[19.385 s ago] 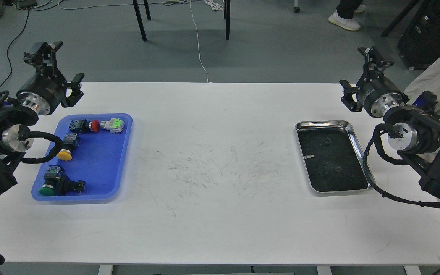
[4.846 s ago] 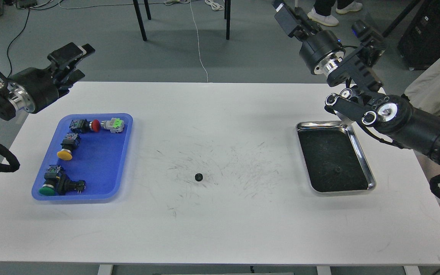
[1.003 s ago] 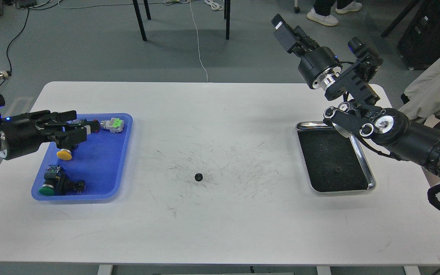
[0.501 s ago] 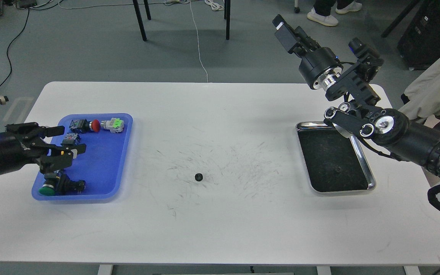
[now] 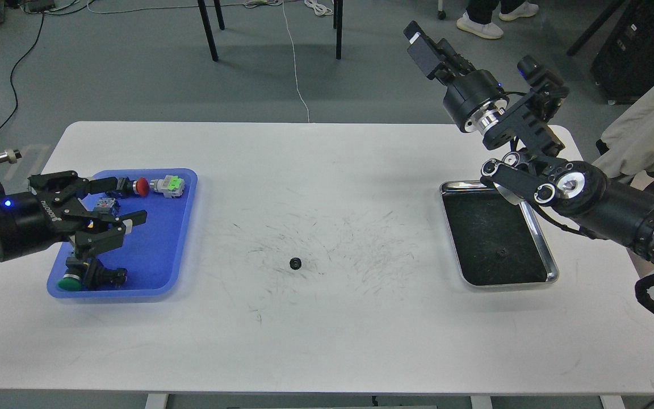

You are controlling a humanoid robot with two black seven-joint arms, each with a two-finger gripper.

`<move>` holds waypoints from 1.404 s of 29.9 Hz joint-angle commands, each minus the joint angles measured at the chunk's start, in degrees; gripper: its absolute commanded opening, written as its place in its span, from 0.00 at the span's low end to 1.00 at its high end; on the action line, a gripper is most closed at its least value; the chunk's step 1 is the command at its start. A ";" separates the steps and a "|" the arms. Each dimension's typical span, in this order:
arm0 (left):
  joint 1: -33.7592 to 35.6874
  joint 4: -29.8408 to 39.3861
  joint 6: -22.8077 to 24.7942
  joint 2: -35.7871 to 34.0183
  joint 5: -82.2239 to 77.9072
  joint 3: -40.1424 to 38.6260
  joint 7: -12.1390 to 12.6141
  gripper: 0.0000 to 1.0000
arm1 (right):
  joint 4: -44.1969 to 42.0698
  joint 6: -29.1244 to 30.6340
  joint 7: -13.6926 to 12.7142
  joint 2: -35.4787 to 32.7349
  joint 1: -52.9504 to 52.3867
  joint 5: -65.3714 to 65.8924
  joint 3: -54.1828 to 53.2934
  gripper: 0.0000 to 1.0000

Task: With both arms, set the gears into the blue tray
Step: 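Swing the left gripper toward the black part on the table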

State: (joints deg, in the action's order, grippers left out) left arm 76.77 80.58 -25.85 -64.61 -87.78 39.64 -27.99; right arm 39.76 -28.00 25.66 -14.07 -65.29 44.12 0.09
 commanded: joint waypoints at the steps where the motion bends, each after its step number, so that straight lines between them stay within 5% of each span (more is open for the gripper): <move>1: 0.22 -0.42 -2.01 2.47 -0.55 1.67 -0.01 0.85 | -0.12 0.00 0.09 0.00 0.16 0.00 0.00 0.92; 13: 1.36 -2.97 -2.15 15.47 -0.90 3.51 -0.01 0.85 | -0.21 0.00 -0.09 -0.08 0.51 0.00 0.00 0.92; 29: 2.77 -16.76 -2.15 38.85 0.42 9.93 -0.01 0.85 | -0.21 0.00 -0.18 -0.44 0.69 0.00 0.26 0.92; 42: 0.40 -24.15 -2.15 47.47 2.08 13.01 -0.01 0.83 | -0.21 0.00 -0.18 -0.61 0.86 0.00 0.70 0.92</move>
State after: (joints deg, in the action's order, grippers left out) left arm 77.65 57.03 -28.01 -18.23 -86.27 52.55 -28.01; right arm 39.55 -28.00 25.48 -14.64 -64.44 44.12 0.69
